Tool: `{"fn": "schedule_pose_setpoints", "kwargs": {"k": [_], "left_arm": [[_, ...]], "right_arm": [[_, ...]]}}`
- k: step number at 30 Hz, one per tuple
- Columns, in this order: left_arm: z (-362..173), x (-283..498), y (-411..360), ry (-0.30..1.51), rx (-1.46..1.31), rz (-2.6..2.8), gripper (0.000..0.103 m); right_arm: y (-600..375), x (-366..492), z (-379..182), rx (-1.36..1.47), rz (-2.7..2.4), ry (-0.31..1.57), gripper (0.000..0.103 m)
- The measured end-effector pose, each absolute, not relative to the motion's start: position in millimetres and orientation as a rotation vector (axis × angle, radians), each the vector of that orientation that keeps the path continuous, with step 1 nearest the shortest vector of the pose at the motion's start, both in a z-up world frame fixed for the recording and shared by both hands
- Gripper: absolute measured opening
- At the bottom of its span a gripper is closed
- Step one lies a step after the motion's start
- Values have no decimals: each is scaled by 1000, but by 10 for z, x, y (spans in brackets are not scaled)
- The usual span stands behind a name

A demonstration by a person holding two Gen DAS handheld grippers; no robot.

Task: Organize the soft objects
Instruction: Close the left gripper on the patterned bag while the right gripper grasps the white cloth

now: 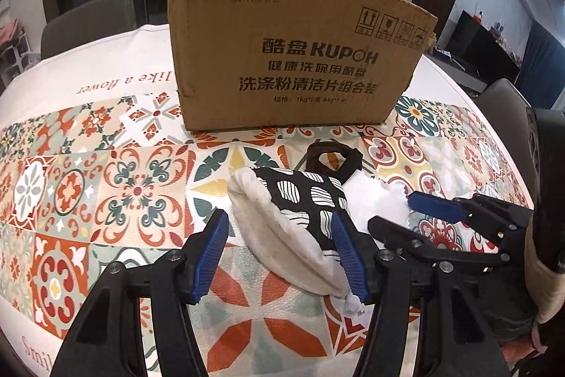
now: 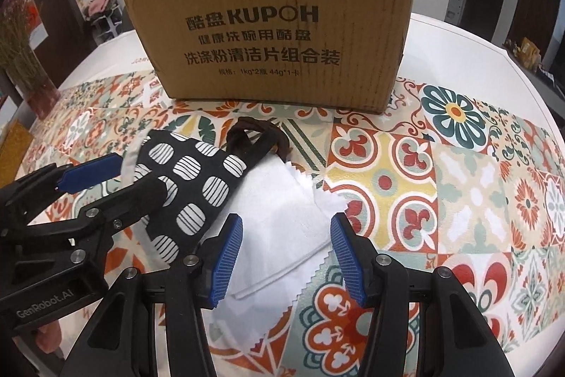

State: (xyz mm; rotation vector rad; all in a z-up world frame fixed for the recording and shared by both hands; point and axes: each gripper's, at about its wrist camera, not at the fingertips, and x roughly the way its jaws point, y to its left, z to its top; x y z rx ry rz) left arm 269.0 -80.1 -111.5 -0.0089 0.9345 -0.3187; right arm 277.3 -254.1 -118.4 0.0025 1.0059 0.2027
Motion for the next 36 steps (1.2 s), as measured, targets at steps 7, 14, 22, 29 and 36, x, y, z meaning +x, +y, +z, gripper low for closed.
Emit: {"fn": "schedule_pose_setpoints", "kwargs": {"k": [7, 14, 22, 29, 36], "left_arm": [[-1220, 2749, -827, 974, -52, -349, 54], [-1256, 2752, -862, 981, -66, -386, 28], [-1252, 2738, -898, 967, -68, -412, 18], [-1223, 2724, -864, 968, -49, -383, 18], [-1143, 2631, -805, 938, 12, -340, 16]], "right_arm": [[-2420, 2762, -1279, -61, 216, 1012, 53], [-2452, 2740, -1265, -60, 196, 992, 33], [-2411, 2708, -1252, -98, 219, 992, 14], [-2493, 2777, -1200, -95, 190, 987, 52], [-2434, 2777, -1181, -133, 210, 959, 52]]}}
